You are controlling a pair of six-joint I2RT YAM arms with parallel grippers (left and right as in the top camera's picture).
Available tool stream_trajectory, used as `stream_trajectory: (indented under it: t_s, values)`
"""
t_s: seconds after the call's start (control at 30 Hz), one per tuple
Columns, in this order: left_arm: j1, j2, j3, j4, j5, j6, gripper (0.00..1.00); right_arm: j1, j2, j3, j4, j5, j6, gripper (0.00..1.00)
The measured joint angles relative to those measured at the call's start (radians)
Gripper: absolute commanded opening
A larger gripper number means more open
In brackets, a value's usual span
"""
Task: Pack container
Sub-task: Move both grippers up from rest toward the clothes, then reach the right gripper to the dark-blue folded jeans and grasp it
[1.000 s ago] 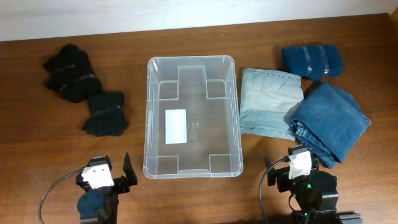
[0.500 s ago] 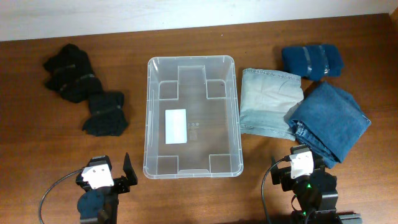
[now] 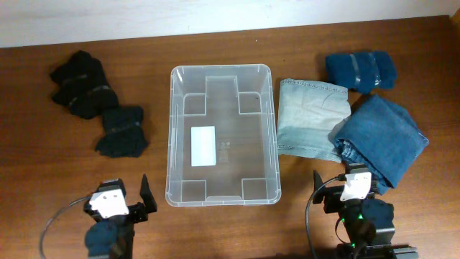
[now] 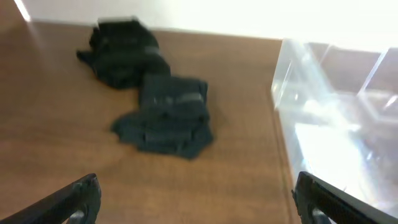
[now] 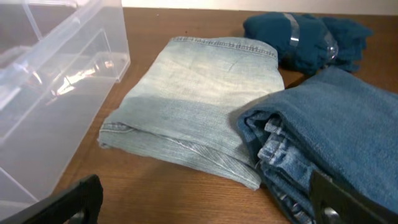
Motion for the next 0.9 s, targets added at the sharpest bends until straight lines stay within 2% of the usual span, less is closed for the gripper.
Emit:
stream_trajectory:
  t_s: [0.13, 0.33, 0.37, 0.4, 0.5, 0.6, 0.67, 0.77, 0.9]
  values:
    - [0.0, 0.12, 0.141, 0.005, 0.0, 0.0, 0.99, 0.0, 0.098, 0.106, -0.001, 0.026, 0.053, 0.98]
    - [0.0, 0.496, 0.385, -0.046, 0.0, -0.001, 0.99, 0.0, 0.476, 0.46, -0.141, 0.091, 0.079, 0.98]
    - [0.0, 0.568, 0.443, -0.081, 0.0, -0.002, 0.99, 0.0, 0.53, 0.513, -0.193, 0.095, 0.077, 0.98]
    - [0.0, 0.622, 0.487, -0.119, 0.0, -0.003, 0.99, 0.0, 0.607, 0.639, -0.29, 0.102, 0.077, 0.98]
    - [0.0, 0.812, 0.669, -0.28, 0.0, -0.003, 0.99, 0.0, 0.818, 0.776, -0.392, 0.105, 0.077, 0.98]
    - [0.0, 1.027, 0.909, -0.484, 0.0, -0.003, 0.99, 0.0, 1.06, 1.007, -0.556, 0.11, 0.077, 0.98]
    - [0.0, 1.083, 0.981, -0.553, 0.0, -0.003, 0.99, -0.005, 1.109, 1.051, -0.58, 0.109, 0.082, 0.98]
    - [0.0, 1.134, 1.035, -0.569, 0.0, -0.003, 0.99, -0.06, 1.161, 1.081, -0.576, 0.109, 0.124, 0.98]
    - [0.0, 1.144, 1.04, -0.581, 0.0, -0.003, 0.99, -0.269, 1.176, 1.082, -0.577, 0.097, 0.183, 0.98]
